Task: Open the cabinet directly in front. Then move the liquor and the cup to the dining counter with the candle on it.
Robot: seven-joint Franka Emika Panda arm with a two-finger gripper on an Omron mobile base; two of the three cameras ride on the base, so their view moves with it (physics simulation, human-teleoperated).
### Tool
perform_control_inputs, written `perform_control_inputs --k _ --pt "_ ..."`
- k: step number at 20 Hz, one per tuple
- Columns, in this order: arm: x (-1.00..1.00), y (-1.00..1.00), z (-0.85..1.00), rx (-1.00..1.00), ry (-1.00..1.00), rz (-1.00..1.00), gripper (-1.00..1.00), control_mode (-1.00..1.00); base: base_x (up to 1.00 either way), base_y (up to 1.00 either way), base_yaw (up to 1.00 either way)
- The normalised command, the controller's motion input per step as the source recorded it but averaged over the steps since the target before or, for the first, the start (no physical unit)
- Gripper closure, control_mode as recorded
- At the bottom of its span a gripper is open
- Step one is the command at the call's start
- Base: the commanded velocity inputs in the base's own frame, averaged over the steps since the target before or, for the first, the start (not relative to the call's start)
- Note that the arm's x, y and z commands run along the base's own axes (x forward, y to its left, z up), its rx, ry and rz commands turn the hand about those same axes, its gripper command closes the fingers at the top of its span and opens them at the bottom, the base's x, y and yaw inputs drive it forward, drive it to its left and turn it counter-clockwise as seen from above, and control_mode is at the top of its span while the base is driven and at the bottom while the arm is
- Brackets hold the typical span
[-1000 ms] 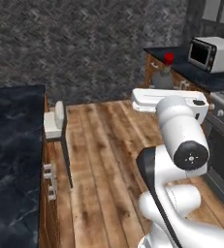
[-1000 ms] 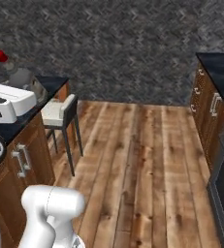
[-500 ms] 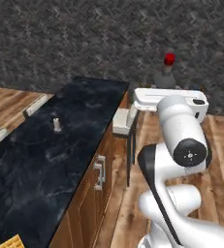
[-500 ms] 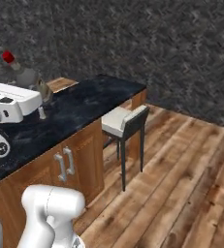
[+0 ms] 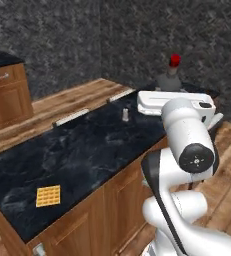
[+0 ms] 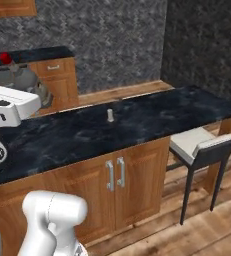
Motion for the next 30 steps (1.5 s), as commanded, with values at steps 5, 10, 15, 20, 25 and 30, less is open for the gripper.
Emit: perform_control_inputs --k 5,10,15,20,25,30 --pt "0.00 0.00 0.00 0.00 0.00 0.00 1.00 1.00 0.01 -0.80 0.59" --pt "0.00 0.00 0.00 0.00 0.00 0.00 1.00 1.00 0.00 -0.93 0.45" --pt "0.00 0.00 0.00 0.00 0.00 0.00 1.00 1.00 0.07 -0.22 0.16" --pt "0.00 0.00 0.00 0.00 0.00 0.00 1.00 1.00 0.16 -0.48 0.39" --pt "0.00 0.00 0.00 0.00 0.00 0.00 1.00 1.00 0.00 -0.08 0.11" --pt "0.00 0.00 0.00 0.00 0.00 0.00 1.00 1.00 0.50 -0.01 0.00"
